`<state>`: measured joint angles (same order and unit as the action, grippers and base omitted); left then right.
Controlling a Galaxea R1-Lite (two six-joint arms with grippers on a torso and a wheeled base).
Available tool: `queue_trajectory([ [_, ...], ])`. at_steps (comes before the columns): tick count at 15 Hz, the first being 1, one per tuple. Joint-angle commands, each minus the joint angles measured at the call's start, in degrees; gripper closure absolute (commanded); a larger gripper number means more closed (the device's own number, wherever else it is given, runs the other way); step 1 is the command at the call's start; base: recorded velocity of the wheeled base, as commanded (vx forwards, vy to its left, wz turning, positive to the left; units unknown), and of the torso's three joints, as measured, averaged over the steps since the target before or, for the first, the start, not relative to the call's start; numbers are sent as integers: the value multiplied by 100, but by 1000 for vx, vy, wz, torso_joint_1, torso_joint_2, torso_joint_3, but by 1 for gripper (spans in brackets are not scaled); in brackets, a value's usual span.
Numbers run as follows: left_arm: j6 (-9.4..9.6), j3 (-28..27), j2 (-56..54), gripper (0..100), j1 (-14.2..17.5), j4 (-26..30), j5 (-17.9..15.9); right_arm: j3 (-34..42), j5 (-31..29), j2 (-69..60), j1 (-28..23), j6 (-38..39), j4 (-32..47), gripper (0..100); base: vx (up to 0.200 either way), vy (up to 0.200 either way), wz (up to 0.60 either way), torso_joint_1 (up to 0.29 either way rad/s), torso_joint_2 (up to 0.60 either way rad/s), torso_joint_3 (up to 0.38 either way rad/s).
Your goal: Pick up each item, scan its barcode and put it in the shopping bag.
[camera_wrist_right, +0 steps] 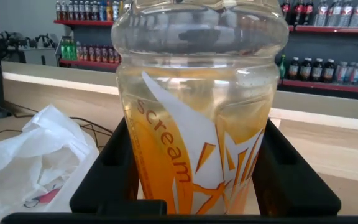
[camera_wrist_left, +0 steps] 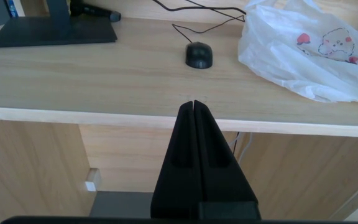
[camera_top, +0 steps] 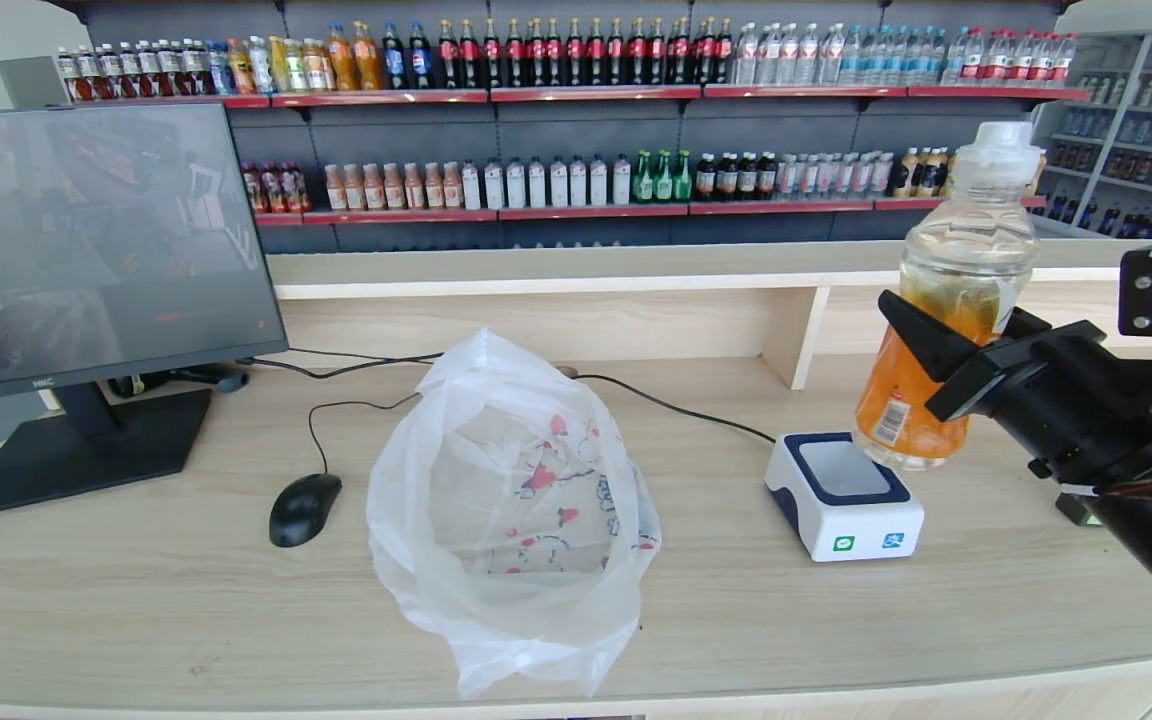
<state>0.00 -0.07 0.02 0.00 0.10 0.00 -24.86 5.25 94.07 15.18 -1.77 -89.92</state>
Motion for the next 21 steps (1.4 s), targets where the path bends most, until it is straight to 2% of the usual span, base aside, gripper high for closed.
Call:
queue_trajectory([
  [1, 9, -1, -2, 100, -9, -1, 0, -72, 2, -3, -68, 19, -8, 100, 0, 0, 0, 0, 0, 0],
  [6, -9, -1, -2, 100, -9, -1, 0, -327, 2, 102, -191, 36, -8, 100, 0, 0, 0, 0, 0, 0],
  [9, -9, -1, -2, 100, -9, -1, 0, -318, 2, 111, -191, 27, -8, 100, -200, 0, 0, 4, 2, 1],
  [14, -9, -1, -2, 100, 0, -1, 0, -265, 2, 41, -270, 27, -8, 100, 0, 0, 0, 0, 0, 0],
  [21, -26, -1, -2, 100, 0, -1, 0, -265, 2, 102, -270, 27, -8, 100, 0, 200, 0, 6, 6, 2],
])
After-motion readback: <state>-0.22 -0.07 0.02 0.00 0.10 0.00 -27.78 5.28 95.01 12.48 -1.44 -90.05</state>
